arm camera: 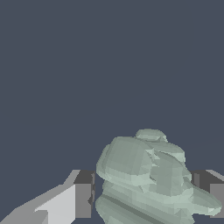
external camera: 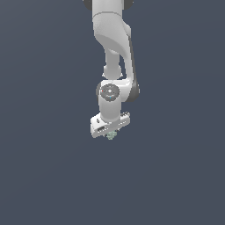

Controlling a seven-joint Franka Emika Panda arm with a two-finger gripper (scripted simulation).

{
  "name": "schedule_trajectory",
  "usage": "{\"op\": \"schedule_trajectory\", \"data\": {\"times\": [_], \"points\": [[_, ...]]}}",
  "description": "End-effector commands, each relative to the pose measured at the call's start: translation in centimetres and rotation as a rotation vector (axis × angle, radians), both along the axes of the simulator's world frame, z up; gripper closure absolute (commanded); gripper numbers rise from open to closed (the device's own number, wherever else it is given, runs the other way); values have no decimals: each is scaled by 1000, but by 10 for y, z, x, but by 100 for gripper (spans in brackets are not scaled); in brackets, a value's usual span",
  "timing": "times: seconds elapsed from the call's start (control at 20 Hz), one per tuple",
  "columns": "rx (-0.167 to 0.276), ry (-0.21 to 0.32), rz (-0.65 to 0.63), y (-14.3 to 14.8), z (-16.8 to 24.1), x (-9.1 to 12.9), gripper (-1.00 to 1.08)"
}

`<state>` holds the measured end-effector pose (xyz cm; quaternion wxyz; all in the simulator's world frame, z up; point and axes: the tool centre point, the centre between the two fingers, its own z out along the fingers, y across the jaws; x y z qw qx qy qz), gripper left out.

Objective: Pick up the object and move it to a goal position.

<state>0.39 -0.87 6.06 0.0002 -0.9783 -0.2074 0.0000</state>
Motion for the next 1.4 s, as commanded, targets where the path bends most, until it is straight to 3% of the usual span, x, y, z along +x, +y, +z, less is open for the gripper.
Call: {"op": "schedule_trajectory", "data": {"times": [0.0,1.35], "points": [[0,-1,-1,-10,14,-2,108],[1,-1,-1,-188,259,-47,108]]}}
